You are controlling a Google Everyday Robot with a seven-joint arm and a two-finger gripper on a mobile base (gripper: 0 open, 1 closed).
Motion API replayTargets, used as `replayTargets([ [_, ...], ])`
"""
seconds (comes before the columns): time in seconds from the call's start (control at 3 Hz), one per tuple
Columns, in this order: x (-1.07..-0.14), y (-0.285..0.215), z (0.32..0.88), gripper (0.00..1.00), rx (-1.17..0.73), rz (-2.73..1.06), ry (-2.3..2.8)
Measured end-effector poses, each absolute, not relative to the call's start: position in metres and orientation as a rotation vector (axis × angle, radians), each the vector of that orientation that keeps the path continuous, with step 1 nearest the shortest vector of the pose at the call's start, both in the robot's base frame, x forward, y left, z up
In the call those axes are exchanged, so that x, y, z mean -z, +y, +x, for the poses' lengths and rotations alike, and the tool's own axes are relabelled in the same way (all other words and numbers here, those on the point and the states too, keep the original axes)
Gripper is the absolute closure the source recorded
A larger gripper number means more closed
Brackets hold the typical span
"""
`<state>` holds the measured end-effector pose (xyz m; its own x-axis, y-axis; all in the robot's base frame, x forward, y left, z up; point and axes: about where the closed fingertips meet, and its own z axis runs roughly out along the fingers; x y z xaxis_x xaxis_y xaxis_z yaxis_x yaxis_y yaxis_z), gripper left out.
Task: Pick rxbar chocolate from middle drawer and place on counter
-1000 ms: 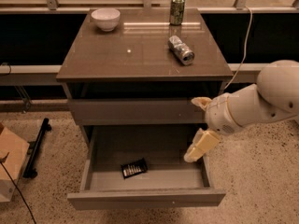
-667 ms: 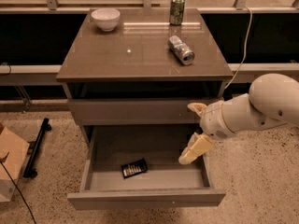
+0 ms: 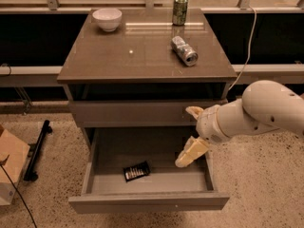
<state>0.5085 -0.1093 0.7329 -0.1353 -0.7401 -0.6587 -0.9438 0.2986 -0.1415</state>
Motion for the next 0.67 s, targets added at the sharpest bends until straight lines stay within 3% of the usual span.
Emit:
replayTargets([
  [0.67,-0.661,-0.075,0.536,0.0,-0.452,-1.43,1.937],
])
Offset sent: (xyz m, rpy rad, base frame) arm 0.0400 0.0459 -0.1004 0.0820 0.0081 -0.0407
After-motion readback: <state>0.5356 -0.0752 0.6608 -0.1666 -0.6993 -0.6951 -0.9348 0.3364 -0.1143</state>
